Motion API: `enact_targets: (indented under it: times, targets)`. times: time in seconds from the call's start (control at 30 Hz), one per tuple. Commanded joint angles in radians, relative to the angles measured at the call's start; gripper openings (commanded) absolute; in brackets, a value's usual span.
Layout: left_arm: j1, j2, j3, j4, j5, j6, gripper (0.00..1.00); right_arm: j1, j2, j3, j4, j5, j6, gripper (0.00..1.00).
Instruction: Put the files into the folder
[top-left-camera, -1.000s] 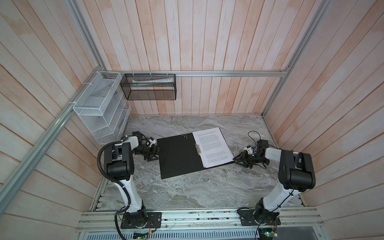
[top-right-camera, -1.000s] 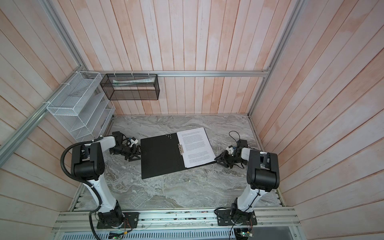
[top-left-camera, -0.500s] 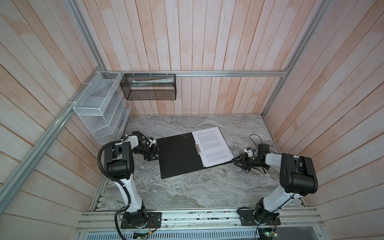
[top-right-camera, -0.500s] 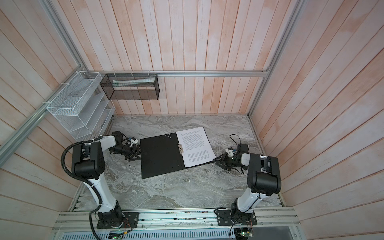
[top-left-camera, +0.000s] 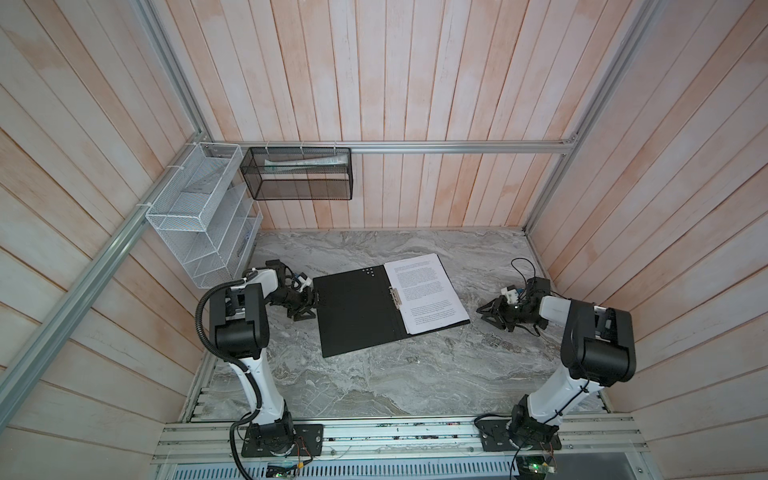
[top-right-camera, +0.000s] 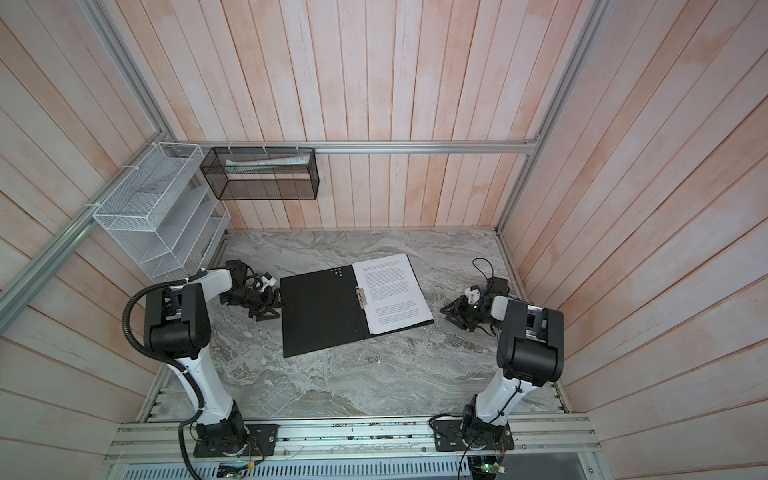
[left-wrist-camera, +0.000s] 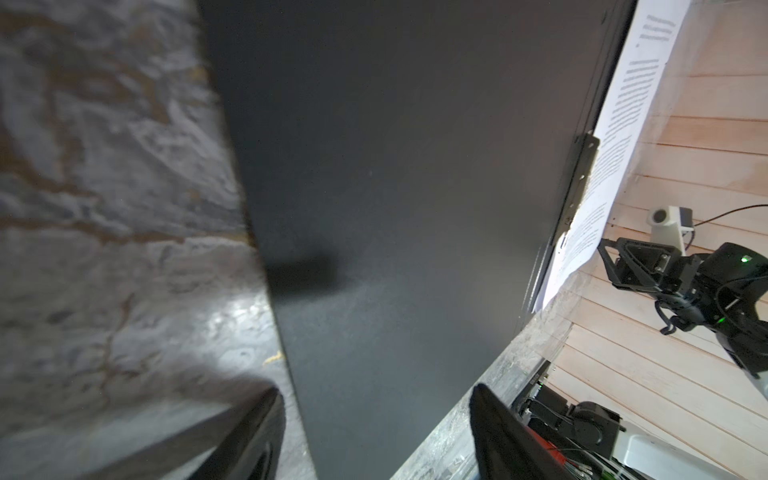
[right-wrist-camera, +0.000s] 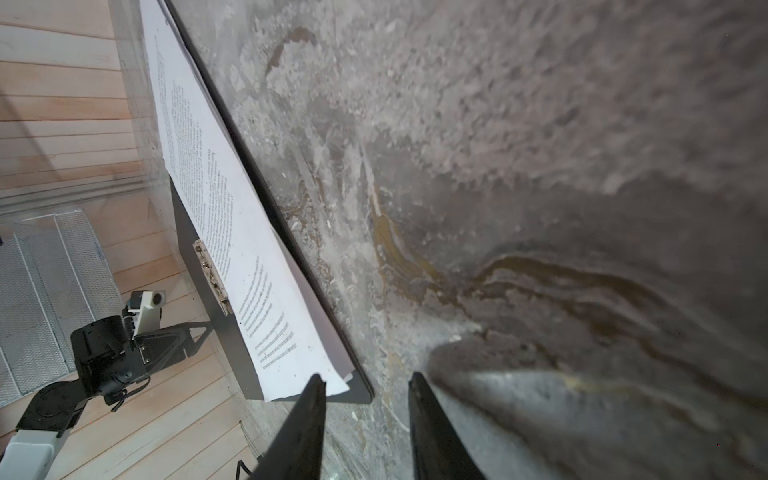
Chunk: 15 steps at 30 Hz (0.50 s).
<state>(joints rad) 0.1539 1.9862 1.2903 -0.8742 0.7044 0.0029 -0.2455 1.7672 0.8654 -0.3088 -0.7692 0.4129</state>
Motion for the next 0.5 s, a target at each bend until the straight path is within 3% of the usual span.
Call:
enact_targets:
  times: [0.0, 0.13, 0.47]
  targets:
    - [0.003, -0.017, -0.002, 0.014, -0.166, -0.011, 0.74, -0.003, 0.057, 0.028, -0.023, -0.027, -0.050, 0.36]
    - [-0.003, 0.012, 0.012, 0.002, -0.216, -0.007, 0.74, -0.001, 0.107, 0.051, -0.008, -0.023, -0.068, 0.36]
    - [-0.061, 0.144, 0.085, -0.011, -0.174, -0.013, 0.74, 0.052, 0.196, 0.123, -0.034, -0.020, -0.097, 0.36]
